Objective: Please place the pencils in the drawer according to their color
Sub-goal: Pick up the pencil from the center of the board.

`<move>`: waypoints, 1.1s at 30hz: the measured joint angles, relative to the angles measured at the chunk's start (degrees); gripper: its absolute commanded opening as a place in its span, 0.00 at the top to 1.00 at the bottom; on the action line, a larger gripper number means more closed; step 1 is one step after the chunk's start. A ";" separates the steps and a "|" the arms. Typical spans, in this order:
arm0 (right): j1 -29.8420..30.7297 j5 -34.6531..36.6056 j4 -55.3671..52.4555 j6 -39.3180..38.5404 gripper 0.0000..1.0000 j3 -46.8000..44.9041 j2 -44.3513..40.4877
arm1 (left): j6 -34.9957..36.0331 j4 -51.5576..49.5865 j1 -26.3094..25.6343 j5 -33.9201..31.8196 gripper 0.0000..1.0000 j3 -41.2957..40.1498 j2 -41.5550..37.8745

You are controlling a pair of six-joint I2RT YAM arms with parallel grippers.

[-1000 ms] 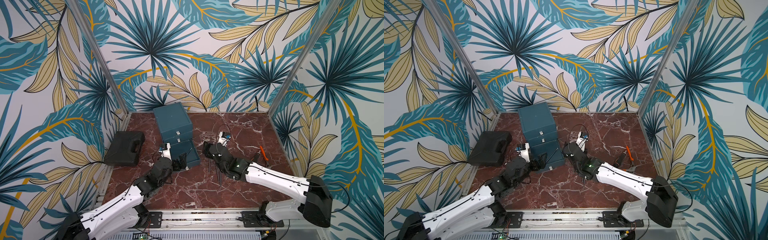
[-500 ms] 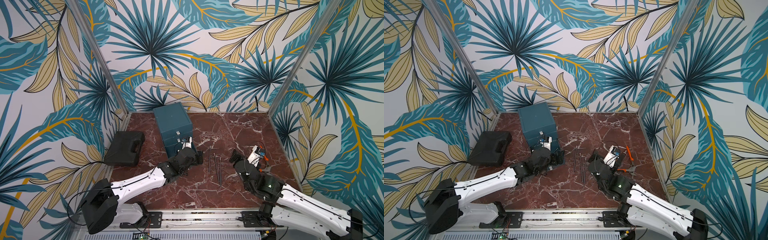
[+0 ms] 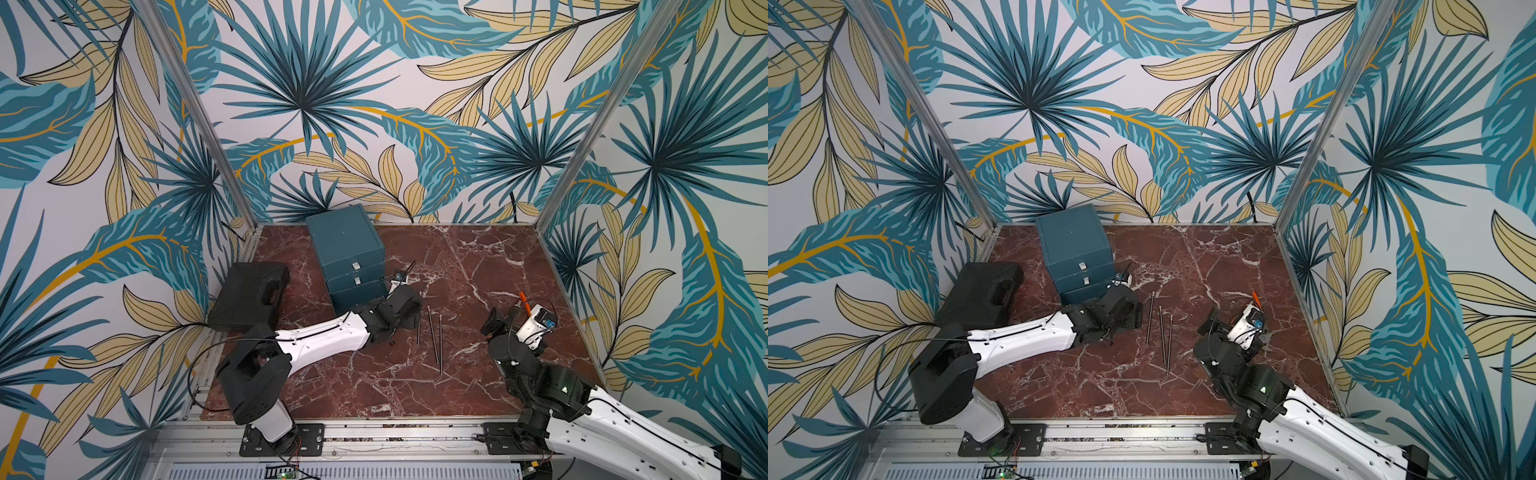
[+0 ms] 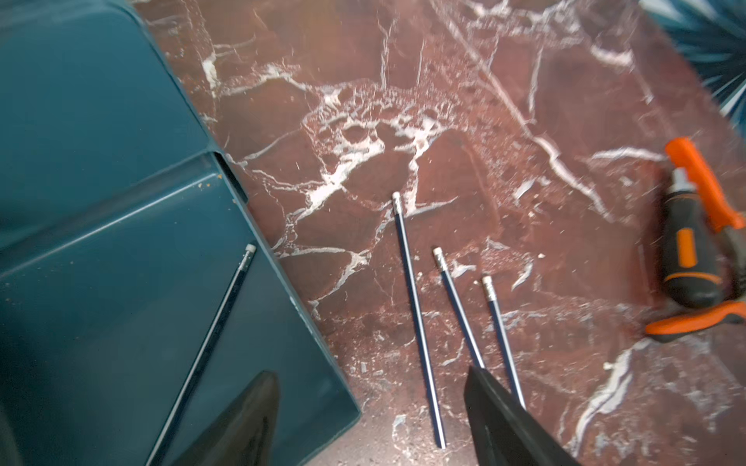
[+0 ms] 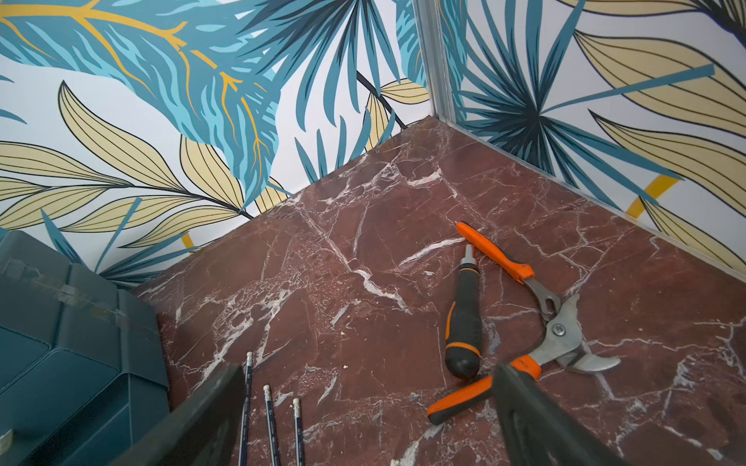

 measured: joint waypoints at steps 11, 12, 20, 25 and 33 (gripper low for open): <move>0.00 0.17 -1.14 0.44 0.01 0.22 3.85 | 3.02 -8.70 -1.25 1.64 0.41 11.45 12.39; 0.00 0.17 -1.31 0.55 0.01 0.24 3.89 | 3.17 -9.25 -1.25 1.64 0.42 12.37 13.38; 0.00 0.15 -2.43 1.31 0.01 0.44 2.99 | 4.50 -11.80 -1.25 1.77 0.50 17.25 18.97; 0.00 0.15 -2.56 1.79 0.01 0.44 2.51 | 5.14 -12.55 -1.22 2.29 0.57 19.91 21.81; 0.00 0.17 -3.28 2.54 0.00 0.44 2.54 | 5.49 -14.67 -1.25 2.62 0.68 22.40 25.20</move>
